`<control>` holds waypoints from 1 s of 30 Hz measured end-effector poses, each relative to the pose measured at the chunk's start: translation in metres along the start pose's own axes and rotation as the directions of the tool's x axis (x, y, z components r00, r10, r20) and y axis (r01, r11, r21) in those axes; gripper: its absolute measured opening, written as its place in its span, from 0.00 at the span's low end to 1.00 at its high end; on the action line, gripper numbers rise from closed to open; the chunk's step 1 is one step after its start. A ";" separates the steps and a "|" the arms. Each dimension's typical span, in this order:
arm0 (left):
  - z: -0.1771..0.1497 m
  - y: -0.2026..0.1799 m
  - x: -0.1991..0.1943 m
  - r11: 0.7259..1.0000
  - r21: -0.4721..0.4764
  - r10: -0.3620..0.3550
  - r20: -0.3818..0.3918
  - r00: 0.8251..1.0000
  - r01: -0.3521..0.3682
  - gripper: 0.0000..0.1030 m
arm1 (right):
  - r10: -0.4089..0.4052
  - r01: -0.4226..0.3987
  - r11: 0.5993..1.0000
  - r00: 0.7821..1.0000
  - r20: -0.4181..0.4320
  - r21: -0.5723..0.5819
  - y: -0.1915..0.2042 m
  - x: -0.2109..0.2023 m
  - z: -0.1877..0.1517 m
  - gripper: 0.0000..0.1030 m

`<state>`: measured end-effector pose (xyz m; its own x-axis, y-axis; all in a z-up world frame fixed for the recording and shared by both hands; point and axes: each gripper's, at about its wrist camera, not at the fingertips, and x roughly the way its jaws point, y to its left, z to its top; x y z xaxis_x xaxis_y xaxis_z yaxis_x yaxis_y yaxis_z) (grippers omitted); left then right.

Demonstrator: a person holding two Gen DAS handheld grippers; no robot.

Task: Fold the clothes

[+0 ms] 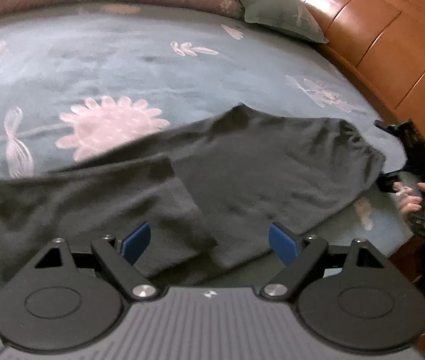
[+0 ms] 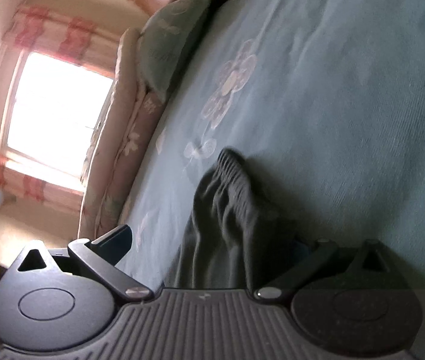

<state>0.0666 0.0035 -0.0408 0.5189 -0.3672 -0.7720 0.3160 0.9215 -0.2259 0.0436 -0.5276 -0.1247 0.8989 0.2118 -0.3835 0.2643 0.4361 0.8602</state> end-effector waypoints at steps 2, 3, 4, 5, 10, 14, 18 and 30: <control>0.001 0.000 0.000 0.999 0.025 0.025 0.006 1.000 -0.026 0.83 | 0.007 -0.007 0.997 1.000 -0.006 -0.076 0.000 -0.002 -0.010 0.98; 0.001 0.000 0.001 0.999 0.027 0.028 0.005 1.000 -0.028 0.83 | 0.005 -0.005 0.996 1.000 -0.003 -0.092 -0.001 -0.002 -0.009 0.96; 0.002 0.000 0.002 0.999 0.030 0.031 0.003 1.000 -0.031 0.83 | 0.002 -0.002 0.994 1.000 0.000 -0.107 -0.003 -0.003 -0.008 0.92; 0.002 0.000 0.002 0.999 0.030 0.029 0.003 1.000 -0.029 0.83 | 0.000 0.001 0.993 1.000 0.004 -0.120 -0.005 -0.004 -0.008 0.88; -0.002 -0.002 0.000 1.000 0.029 -0.007 0.004 1.000 0.007 0.83 | -0.050 0.054 0.997 0.997 0.064 -0.057 -0.038 -0.018 -0.013 0.06; -0.007 -0.002 -0.002 0.999 0.035 0.000 -0.003 1.000 0.000 0.83 | -0.037 0.038 0.999 0.999 0.036 -0.010 -0.043 -0.020 -0.008 0.07; -0.007 0.002 -0.005 1.000 0.013 0.007 -0.003 1.000 -0.007 0.83 | -0.072 0.071 0.997 0.997 0.030 0.018 -0.038 -0.017 -0.007 0.09; -0.004 -0.001 -0.001 1.000 0.024 0.003 -0.017 1.000 -0.003 0.83 | -0.041 0.038 0.997 0.998 0.047 0.068 -0.036 -0.018 -0.009 0.29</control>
<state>0.0628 0.0029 -0.0422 0.5060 -0.3619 -0.7829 0.3337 0.9192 -0.2092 0.0152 -0.5394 -0.1516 0.9027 0.1523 -0.4023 0.3214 0.3830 0.8660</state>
